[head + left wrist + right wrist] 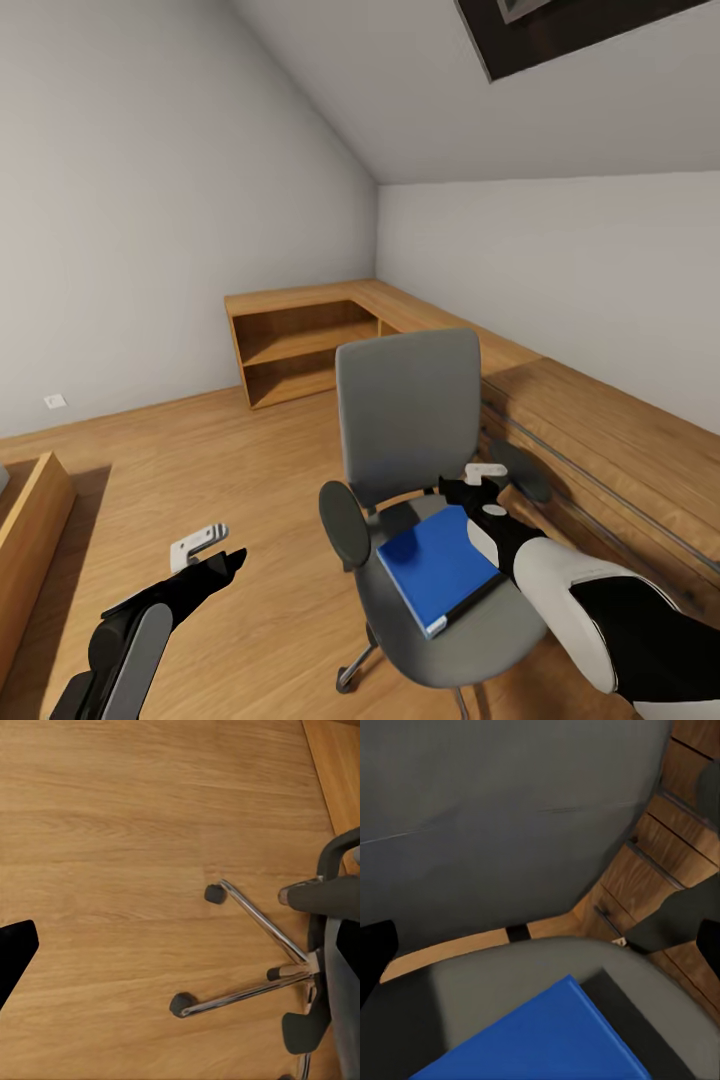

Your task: In the bedroom, organize the workspace by keeping the computer under the desk, ensuring the monitor is on the desk, placing the keyboard on the desk next to the monitor, placing the mouse on the desk next to the keyboard, moving the folder from the swivel chair onto the desk next to the mouse, stacking the notebook on top of the folder with the pen on top of the notebook, and positioning the swivel chair next to the desk.

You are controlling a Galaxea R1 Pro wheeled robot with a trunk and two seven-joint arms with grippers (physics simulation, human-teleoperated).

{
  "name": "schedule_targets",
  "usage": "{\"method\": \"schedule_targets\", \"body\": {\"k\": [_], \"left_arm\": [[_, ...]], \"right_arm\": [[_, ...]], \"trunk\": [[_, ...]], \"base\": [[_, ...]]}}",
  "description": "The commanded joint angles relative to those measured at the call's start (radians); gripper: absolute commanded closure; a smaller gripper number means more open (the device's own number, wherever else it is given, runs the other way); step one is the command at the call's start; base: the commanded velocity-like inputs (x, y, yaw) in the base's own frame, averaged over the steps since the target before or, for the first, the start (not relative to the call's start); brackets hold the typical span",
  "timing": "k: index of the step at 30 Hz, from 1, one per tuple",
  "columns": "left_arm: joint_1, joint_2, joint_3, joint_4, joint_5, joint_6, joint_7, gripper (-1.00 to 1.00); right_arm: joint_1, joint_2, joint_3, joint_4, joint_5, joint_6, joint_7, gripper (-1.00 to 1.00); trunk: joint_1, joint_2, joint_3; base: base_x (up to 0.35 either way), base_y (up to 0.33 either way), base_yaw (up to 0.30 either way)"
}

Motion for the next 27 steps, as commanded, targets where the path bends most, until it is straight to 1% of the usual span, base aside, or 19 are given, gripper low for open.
{"method": "schedule_targets", "body": {"k": [1, 27], "left_arm": [[-0.001, 0.0, 0.001, -0.001, 0.011, 0.004, 0.008, -1.0], [-0.001, 0.0, 0.002, 0.0, 0.008, 0.002, 0.012, -1.0]], "right_arm": [[0.0, 0.0, 0.009, 0.001, -0.01, -0.005, -0.003, -1.0], [0.004, 0.0, 0.008, 0.001, -0.009, -0.011, -0.003, -1.0]], "trunk": [[0.004, -0.008, -0.004], [0.104, -0.19, -0.086]], "base": [[0.0, 0.0, 0.0], [0.0, 0.0, 0.0]]}}
